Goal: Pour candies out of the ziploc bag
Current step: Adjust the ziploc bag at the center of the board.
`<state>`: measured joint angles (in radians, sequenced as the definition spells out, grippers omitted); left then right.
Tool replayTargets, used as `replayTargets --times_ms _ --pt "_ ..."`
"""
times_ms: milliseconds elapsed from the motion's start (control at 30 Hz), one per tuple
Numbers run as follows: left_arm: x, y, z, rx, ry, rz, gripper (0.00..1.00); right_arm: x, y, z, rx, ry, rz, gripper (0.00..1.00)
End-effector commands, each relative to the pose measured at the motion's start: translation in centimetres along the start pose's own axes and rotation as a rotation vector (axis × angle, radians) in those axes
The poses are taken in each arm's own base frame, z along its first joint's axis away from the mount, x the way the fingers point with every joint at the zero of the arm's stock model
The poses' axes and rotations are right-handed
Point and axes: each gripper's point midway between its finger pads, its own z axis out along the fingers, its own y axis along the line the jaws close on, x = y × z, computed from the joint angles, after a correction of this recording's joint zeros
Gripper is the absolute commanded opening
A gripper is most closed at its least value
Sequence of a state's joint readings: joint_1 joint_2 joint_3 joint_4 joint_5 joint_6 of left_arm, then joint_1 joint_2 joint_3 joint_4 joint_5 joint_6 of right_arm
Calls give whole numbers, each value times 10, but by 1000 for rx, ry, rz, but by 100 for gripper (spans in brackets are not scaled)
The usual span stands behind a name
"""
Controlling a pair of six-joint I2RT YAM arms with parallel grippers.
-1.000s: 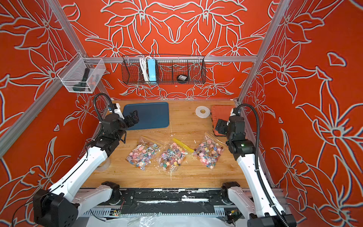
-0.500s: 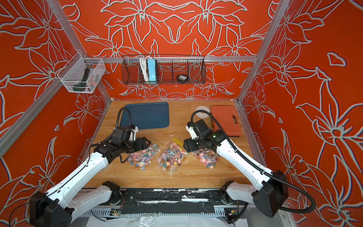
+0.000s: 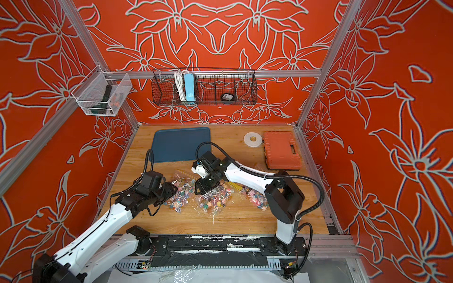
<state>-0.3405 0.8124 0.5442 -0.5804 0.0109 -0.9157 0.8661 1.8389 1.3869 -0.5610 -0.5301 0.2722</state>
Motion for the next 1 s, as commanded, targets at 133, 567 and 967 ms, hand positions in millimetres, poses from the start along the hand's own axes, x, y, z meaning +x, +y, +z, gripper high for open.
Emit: replayTargets --times_ms 133,567,967 --pt "21 51 -4 -165 22 -100 53 -39 8 33 -64 16 -73 47" --pt "38 68 25 -198 66 -148 51 -77 -21 64 39 13 -107 55" --pt "35 67 42 -175 46 -138 52 -61 -50 84 68 50 -29 58"
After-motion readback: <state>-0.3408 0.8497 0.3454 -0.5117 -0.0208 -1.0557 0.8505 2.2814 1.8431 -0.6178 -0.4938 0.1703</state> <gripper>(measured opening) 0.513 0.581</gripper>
